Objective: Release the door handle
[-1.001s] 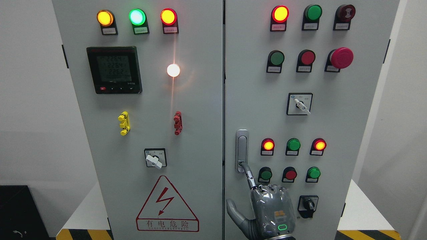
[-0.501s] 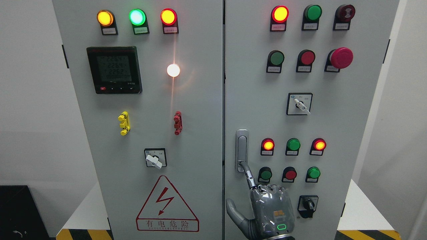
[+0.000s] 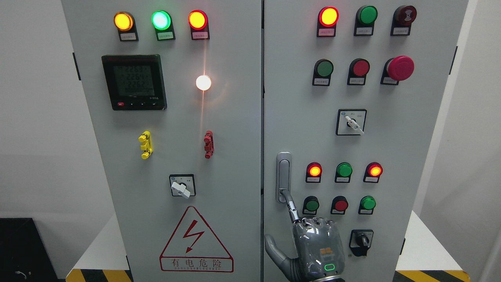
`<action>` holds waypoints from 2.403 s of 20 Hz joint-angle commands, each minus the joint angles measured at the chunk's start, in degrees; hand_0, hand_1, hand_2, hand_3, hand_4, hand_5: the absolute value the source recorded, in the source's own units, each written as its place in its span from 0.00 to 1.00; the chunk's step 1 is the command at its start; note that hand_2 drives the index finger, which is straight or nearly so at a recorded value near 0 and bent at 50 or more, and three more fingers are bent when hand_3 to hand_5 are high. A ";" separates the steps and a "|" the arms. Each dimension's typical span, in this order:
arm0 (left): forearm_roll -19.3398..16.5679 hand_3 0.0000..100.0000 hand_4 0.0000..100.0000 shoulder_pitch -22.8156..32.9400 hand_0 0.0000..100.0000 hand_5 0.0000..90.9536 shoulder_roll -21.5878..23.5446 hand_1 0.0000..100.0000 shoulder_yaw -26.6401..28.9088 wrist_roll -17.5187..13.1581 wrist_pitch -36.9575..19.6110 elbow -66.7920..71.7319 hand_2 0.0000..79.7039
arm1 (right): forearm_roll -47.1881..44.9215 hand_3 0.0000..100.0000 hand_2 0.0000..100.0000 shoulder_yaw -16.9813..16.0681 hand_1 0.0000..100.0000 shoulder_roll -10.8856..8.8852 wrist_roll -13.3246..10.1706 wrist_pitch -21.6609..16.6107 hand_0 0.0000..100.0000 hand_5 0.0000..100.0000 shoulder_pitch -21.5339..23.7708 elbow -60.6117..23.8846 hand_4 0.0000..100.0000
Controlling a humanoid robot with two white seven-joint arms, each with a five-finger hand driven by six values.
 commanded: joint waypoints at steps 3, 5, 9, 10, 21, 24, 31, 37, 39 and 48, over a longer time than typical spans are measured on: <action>0.00 0.00 0.00 1.05 0.12 0.00 0.00 0.56 0.00 0.01 0.03 0.05 0.00 | 0.00 1.00 0.00 0.52 0.16 0.06 0.24 0.78 0.34 1.00 0.17 0.46 0.98; 0.00 0.00 0.00 1.05 0.12 0.00 0.00 0.56 0.00 0.01 0.03 0.05 0.00 | 0.00 1.00 0.00 0.52 0.16 0.06 0.24 1.58 0.34 1.00 0.17 0.55 0.98; 0.00 0.00 0.00 1.05 0.12 0.00 0.00 0.56 0.00 0.01 0.03 0.05 0.00 | 0.00 1.00 0.00 0.43 0.16 0.06 0.24 1.67 0.34 1.00 0.17 0.63 0.98; 0.00 0.00 0.00 1.05 0.12 0.00 0.00 0.56 0.00 0.01 0.03 -0.04 0.00 | 0.00 1.00 0.00 0.43 0.16 0.06 0.24 1.75 0.34 1.00 0.26 0.63 0.98; 0.00 0.00 0.00 1.05 0.12 0.00 0.00 0.56 0.00 0.01 0.03 0.05 0.00 | 0.00 1.00 0.00 0.43 0.16 -0.03 0.33 1.75 0.34 1.00 0.26 1.60 0.98; 0.00 0.00 0.00 1.05 0.12 0.00 0.00 0.56 0.00 0.01 0.03 -0.04 0.00 | 0.00 1.00 0.00 0.43 0.17 -0.03 1.28 1.93 0.34 1.00 0.26 1.78 0.98; 0.00 0.00 0.00 1.05 0.12 0.00 0.00 0.56 0.00 0.01 0.03 0.05 0.00 | 0.00 1.00 0.00 0.52 0.17 -0.03 1.73 2.90 0.34 1.00 0.26 1.78 0.98; 0.00 0.00 0.00 1.06 0.12 0.00 0.00 0.56 0.00 0.01 0.03 0.05 0.00 | 0.00 1.00 0.00 0.96 0.17 0.06 1.73 2.90 0.34 1.00 0.26 1.69 0.99; 0.00 0.00 0.00 1.05 0.12 0.00 0.00 0.56 0.00 0.01 0.03 -0.04 0.00 | 0.00 1.00 0.00 1.05 0.17 0.06 1.73 2.90 0.34 1.00 0.35 1.69 0.99; 0.00 0.00 0.00 1.05 0.12 0.00 0.00 0.56 0.00 0.01 0.03 -0.04 0.00 | 0.00 1.00 0.00 1.31 0.17 0.06 1.73 2.90 0.33 1.00 0.61 1.78 0.99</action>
